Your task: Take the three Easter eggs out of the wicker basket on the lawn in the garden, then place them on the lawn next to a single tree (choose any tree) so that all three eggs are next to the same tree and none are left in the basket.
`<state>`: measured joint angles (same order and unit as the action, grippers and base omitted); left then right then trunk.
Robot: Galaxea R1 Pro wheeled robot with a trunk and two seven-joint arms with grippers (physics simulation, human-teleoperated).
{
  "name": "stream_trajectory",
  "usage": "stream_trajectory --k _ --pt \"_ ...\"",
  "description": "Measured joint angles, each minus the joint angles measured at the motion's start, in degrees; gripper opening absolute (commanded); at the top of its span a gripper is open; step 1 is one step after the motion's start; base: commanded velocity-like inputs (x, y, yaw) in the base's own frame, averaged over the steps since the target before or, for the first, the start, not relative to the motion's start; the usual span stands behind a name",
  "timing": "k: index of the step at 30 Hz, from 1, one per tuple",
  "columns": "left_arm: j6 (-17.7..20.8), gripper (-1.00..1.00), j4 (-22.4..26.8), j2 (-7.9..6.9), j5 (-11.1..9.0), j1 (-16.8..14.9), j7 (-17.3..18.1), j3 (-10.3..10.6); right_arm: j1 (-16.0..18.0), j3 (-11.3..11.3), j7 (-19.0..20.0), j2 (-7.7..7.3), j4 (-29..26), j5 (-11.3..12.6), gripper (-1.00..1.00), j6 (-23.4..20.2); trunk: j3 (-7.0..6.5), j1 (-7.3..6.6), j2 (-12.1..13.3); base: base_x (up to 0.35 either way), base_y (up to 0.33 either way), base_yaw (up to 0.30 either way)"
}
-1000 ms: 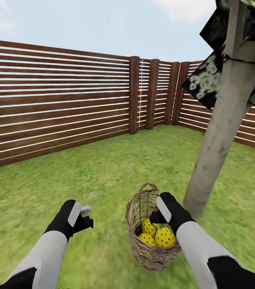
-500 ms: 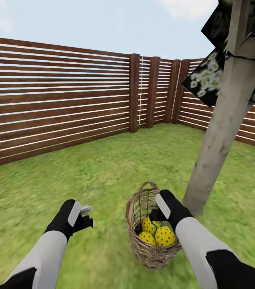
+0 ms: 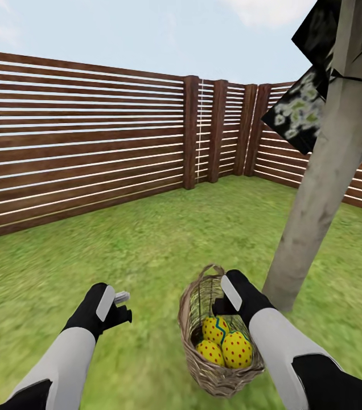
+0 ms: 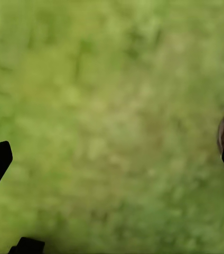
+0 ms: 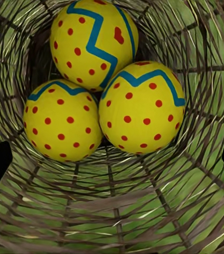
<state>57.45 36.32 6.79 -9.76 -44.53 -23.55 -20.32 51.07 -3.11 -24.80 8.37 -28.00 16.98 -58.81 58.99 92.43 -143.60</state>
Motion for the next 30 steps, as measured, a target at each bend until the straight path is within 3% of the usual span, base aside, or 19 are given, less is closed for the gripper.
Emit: stream_trajectory --k 10,20,30 --pt "0.56 1.00 0.15 -0.02 0.46 -0.01 0.48 0.30 2.66 0.01 0.02 -0.06 5.19 0.00 1.00 0.02 0.00 0.00 0.00 0.004 0.000 0.000" --pt "0.18 1.00 1.09 -0.01 0.46 0.00 1.28 0.38 3.39 0.00 0.07 -0.16 4.29 0.10 1.00 -0.03 0.00 0.00 0.00 0.000 0.000 0.000" --pt "0.12 1.00 1.45 0.01 0.46 -0.01 1.17 0.19 7.78 0.00 0.03 -0.16 4.96 0.08 1.00 -0.22 0.00 0.00 0.00 0.000 0.000 0.000"
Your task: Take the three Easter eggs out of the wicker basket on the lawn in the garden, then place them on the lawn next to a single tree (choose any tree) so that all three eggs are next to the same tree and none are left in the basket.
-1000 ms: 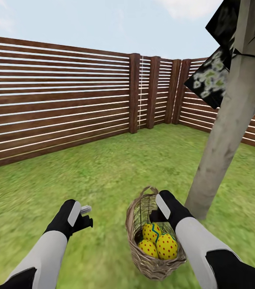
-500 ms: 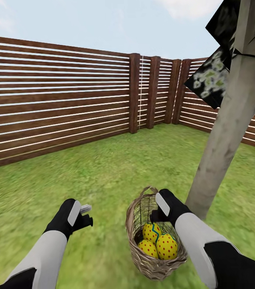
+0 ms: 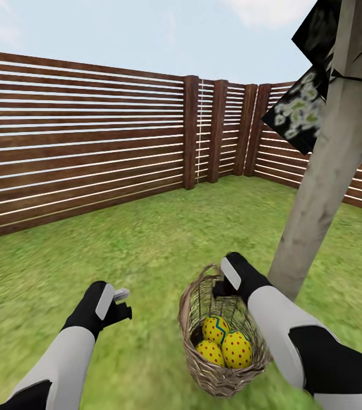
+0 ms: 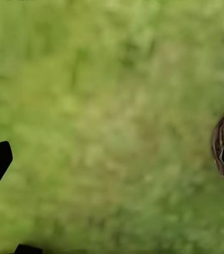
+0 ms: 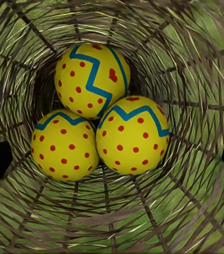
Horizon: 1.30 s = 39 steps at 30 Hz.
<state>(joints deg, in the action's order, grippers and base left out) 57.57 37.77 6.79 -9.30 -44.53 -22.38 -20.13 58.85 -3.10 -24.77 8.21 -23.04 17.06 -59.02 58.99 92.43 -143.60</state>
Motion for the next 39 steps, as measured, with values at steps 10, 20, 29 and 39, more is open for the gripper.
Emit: stream_trajectory --k 10,20,29,39 --pt "0.18 1.00 5.88 0.00 -0.03 0.01 -0.03 -0.21 1.71 0.04 0.08 0.00 1.44 0.04 1.00 0.06 1.77 0.21 -0.10 0.000 0.000 0.000" --pt "0.29 1.00 9.32 0.01 0.00 0.01 -0.04 -0.24 1.77 0.21 0.17 -0.01 1.56 0.10 1.00 0.35 3.99 0.47 -0.24 0.000 0.000 0.000" --pt "0.34 1.00 9.60 0.01 0.00 0.01 -0.05 -0.26 1.77 0.17 0.09 -0.01 1.57 0.03 1.00 0.18 5.98 0.70 -0.36 0.000 0.000 0.000" --pt "0.12 1.00 9.62 0.02 -0.11 0.01 0.00 -0.29 1.78 0.23 0.02 -1.28 0.60 -0.12 1.00 0.52 8.20 0.96 -0.49 0.000 0.000 0.000"
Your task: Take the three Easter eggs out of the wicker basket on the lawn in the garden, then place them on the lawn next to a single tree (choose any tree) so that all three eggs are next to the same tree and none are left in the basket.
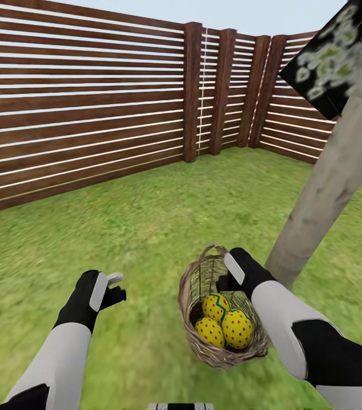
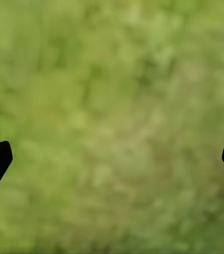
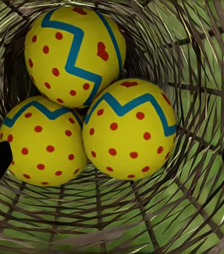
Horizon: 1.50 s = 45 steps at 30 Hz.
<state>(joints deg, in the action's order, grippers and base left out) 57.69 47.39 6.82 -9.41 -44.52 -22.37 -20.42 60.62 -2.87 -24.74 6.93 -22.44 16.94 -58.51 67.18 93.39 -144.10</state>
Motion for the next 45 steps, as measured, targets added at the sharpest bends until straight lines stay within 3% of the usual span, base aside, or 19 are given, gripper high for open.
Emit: stream_trajectory --k 9,14,32,45 --pt "-0.06 1.00 0.00 0.08 -0.01 0.00 0.01 -0.05 0.00 -0.05 0.00 -0.37 -1.98 0.05 1.00 0.09 2.00 0.23 -0.12 0.000 0.000 0.000" --pt "0.03 1.00 0.00 0.07 0.00 0.00 0.03 -0.09 0.00 -0.03 0.03 -0.39 -2.10 0.04 1.00 0.64 2.00 0.23 -0.13 0.000 0.000 0.000" --pt "0.02 1.00 -0.06 0.07 -0.08 0.00 0.15 -0.14 0.00 -0.03 0.05 -1.02 -2.17 0.01 1.00 1.81 5.99 0.70 -0.36 0.000 0.000 0.000" --pt "0.02 1.00 -0.17 0.06 -0.10 0.00 0.24 -0.14 0.00 -0.04 0.07 -3.42 -2.24 -0.01 1.00 1.81 5.99 0.69 -0.37 0.000 0.000 0.000"
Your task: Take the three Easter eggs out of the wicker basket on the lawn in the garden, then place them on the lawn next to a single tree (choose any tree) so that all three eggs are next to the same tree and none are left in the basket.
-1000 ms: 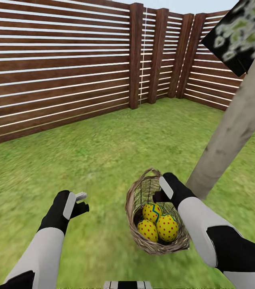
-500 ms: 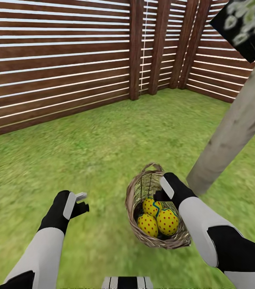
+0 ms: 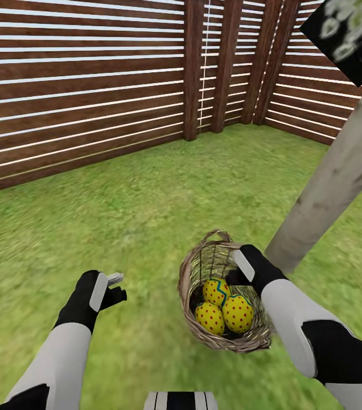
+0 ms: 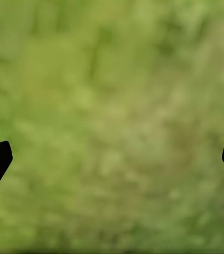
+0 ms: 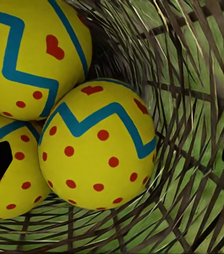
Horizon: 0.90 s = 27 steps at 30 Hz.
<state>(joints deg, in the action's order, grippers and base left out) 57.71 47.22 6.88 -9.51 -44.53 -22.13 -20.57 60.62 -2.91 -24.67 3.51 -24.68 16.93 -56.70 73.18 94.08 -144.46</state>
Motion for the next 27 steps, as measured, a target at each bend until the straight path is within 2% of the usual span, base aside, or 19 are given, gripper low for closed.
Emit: stream_trajectory --k 3,13,27 --pt "0.00 1.00 -0.06 0.01 0.00 0.00 0.04 0.00 0.00 0.00 0.00 -0.38 0.02 0.04 1.00 0.01 0.00 0.00 0.00 0.000 0.000 0.000" --pt "0.08 1.00 -0.09 0.01 0.00 0.00 0.06 0.00 0.00 -0.01 0.00 -0.66 0.08 0.07 1.00 0.02 2.21 0.26 -0.13 0.000 0.000 0.000" --pt "0.09 1.00 -0.10 -0.05 0.01 0.00 0.06 0.00 0.00 -0.14 0.05 -0.23 0.18 0.25 1.00 0.02 2.22 0.26 -0.13 0.000 0.000 0.000"
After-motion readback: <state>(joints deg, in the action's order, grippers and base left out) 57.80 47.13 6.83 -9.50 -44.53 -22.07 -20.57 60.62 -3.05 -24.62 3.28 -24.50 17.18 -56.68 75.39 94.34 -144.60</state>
